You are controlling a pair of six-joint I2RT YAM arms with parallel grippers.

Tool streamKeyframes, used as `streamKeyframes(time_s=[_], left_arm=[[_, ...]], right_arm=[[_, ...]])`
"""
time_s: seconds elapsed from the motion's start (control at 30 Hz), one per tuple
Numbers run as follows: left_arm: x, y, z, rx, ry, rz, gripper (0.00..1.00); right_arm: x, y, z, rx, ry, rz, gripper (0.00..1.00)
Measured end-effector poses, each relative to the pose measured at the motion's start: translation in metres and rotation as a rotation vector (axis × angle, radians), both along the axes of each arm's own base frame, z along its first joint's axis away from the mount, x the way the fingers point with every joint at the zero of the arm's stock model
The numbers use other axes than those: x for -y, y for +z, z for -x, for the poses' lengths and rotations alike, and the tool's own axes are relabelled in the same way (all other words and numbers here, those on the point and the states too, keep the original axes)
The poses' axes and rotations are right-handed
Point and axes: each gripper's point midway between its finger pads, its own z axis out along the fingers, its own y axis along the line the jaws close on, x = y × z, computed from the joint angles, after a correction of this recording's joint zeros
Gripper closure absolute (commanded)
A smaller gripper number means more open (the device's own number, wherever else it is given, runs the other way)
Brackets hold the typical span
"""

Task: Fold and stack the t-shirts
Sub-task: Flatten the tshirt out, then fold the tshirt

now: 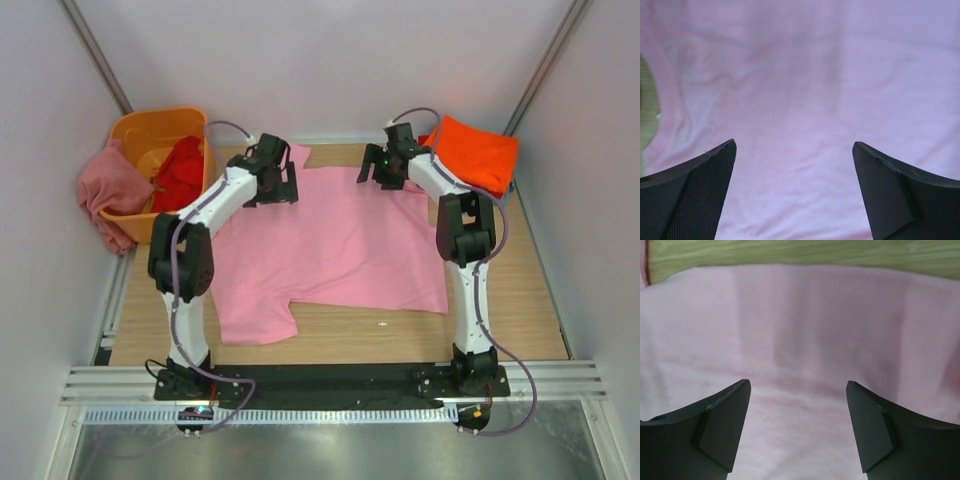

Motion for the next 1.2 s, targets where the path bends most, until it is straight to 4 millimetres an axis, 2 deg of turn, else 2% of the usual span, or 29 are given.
streamKeyframes(time_s=[0.03, 0.1, 0.17, 0.23, 0.27, 0.3, 0.37, 0.4, 0.43, 0.5, 0.6, 0.7, 0.8, 0.97, 1.03, 1.2], left_arm=[[0.001, 0.019, 0.005, 0.031, -0.006, 0.009, 0.00], [0.000, 0.070, 0.026, 0.115, -0.014, 0.036, 0.00], [-0.012, 0.117, 0.056, 0.208, 0.019, 0.075, 0.00], [-0.032, 0.139, 0.091, 0.251, 0.073, 0.111, 0.01], [-0.040, 0.140, 0.108, 0.260, 0.098, 0.129, 0.01], [-0.049, 0.134, 0.127, 0.244, 0.123, 0.139, 0.03], [-0.064, 0.105, 0.167, 0.186, 0.181, 0.158, 0.04], [-0.073, 0.082, 0.194, 0.124, 0.211, 0.154, 0.02], [-0.079, 0.066, 0.213, 0.081, 0.232, 0.150, 0.02], [-0.090, 0.038, 0.247, 0.028, 0.293, 0.164, 0.03], [-0.101, 0.015, 0.283, 0.029, 0.386, 0.231, 0.08], [-0.102, 0.004, 0.297, 0.061, 0.456, 0.327, 0.11], [-0.100, -0.007, 0.303, 0.017, 0.499, 0.336, 0.12], [-0.088, -0.023, 0.308, -0.060, 0.506, 0.315, 0.14], [-0.084, -0.036, 0.314, -0.083, 0.501, 0.310, 0.14], [-0.088, -0.059, 0.329, -0.129, 0.520, 0.266, 0.18]], right_arm=[[-0.001, 0.006, 0.005, -0.003, 0.007, 0.005, 0.16], [-0.003, 0.026, 0.021, 0.005, 0.022, 0.020, 0.16], [-0.008, 0.061, 0.042, 0.041, 0.036, 0.026, 0.16], [-0.015, 0.104, 0.071, 0.103, 0.058, 0.015, 0.16], [-0.020, 0.120, 0.084, 0.136, 0.070, 0.004, 0.16], [-0.023, 0.138, 0.103, 0.165, 0.082, -0.004, 0.16], [-0.030, 0.165, 0.138, 0.222, 0.104, -0.033, 0.16], [-0.036, 0.173, 0.154, 0.245, 0.122, -0.049, 0.16], [-0.039, 0.175, 0.169, 0.251, 0.135, -0.059, 0.16], [-0.044, 0.165, 0.197, 0.239, 0.153, -0.080, 0.16], [-0.044, 0.130, 0.227, 0.154, 0.159, -0.078, 0.16], [-0.044, 0.095, 0.250, 0.062, 0.170, -0.056, 0.16], [-0.043, 0.083, 0.266, 0.018, 0.179, -0.043, 0.16], [-0.044, 0.098, 0.276, 0.060, 0.186, -0.060, 0.16], [-0.041, 0.105, 0.278, 0.081, 0.174, -0.066, 0.16], [-0.030, 0.112, 0.280, 0.105, 0.137, -0.041, 0.14]])
